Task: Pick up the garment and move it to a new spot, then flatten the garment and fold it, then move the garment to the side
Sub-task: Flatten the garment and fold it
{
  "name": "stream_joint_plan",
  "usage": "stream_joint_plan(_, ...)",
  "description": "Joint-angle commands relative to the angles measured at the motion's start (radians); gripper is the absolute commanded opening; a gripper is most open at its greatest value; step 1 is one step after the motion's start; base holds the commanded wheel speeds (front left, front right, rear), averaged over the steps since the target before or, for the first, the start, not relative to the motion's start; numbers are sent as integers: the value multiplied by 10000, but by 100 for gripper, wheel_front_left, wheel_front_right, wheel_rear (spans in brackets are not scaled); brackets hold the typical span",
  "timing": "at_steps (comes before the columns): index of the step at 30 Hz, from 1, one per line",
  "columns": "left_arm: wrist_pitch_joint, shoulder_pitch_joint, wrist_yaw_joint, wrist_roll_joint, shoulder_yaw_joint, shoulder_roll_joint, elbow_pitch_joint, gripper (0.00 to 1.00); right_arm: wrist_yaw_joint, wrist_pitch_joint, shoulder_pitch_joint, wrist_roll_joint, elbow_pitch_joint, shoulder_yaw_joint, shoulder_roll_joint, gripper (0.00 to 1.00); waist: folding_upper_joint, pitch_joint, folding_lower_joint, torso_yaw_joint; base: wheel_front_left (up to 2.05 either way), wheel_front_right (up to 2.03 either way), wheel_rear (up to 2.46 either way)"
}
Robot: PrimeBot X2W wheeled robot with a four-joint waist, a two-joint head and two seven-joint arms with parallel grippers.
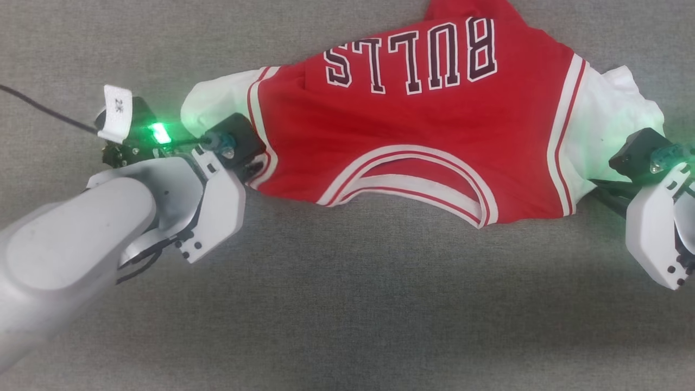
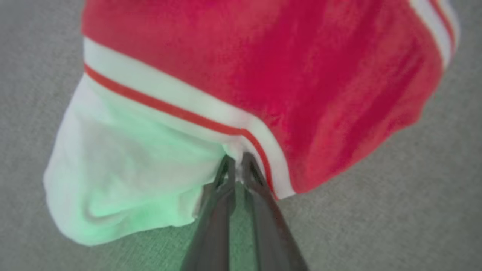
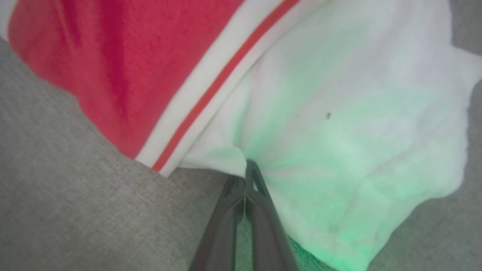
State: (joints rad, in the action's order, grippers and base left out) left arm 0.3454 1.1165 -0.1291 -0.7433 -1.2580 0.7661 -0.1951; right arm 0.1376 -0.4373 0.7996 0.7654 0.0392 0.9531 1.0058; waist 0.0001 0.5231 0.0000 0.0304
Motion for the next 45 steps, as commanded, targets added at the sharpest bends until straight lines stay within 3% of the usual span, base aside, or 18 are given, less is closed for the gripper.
stream_joint_plan(1,358,-508,-14,-81,-421,-95,-393,0,-124,-56,-212,-126,377,301,-309,0,-1,-1,0,-24,0,0,0)
stream_joint_plan(5,-129,-301,-9,-602,-397,-81,-655,0,-124,289,-171,-217,350,55,-331,0,-1,-97,0,-107,0,0,0)
stream_joint_plan(9,-1355,70,14,-1492,-268,139,-928,0,-111,1010,-329,-191,314,-664,-237,0,-1,-366,0,-166,0,0,0)
stream_joint_plan(16,-4193,-84,4,-4546,427,462,-27,0,-76,2186,-1441,246,-123,-2833,195,0,-1,-835,0,-81,0,0,0)
stream_joint_plan(20,-5050,96,1,-5725,779,668,617,0,-75,2350,-1992,518,-536,-4291,174,0,-1,-894,0,-14,0,0,0)
stream_joint_plan(25,-5495,794,-1,-6761,1379,336,-106,0,-75,2039,-1625,917,-465,-5706,-610,0,-1,-732,0,-43,0,0,0)
stream_joint_plan(30,-5247,1997,-1,-7557,1998,-678,-2243,0,-73,1462,148,977,574,-6211,-2035,0,-1,-371,0,-140,0,0,0)
stream_joint_plan(33,-5119,3472,-1,-7665,2422,-1573,-4318,0,-73,1426,2366,528,1996,-6431,-3247,0,-1,-105,0,-250,0,0,0)
stream_joint_plan(34,-5119,3472,-1,-7665,2422,-1573,-4318,0,-73,1426,2366,528,1996,-6431,-3247,0,-1,-105,0,-250,0,0,0)
stream_joint_plan(40,-5751,5893,-1,-7707,3422,-2469,-6698,0,-76,2476,5515,-810,4386,-6891,-4669,0,-1,-194,0,-508,0,0,0)
stream_joint_plan(45,-5966,6963,1,-7780,3918,-2818,-7076,0,-78,3575,7142,-1729,5968,-7340,-5177,0,-1,-591,0,-491,0,0,0)
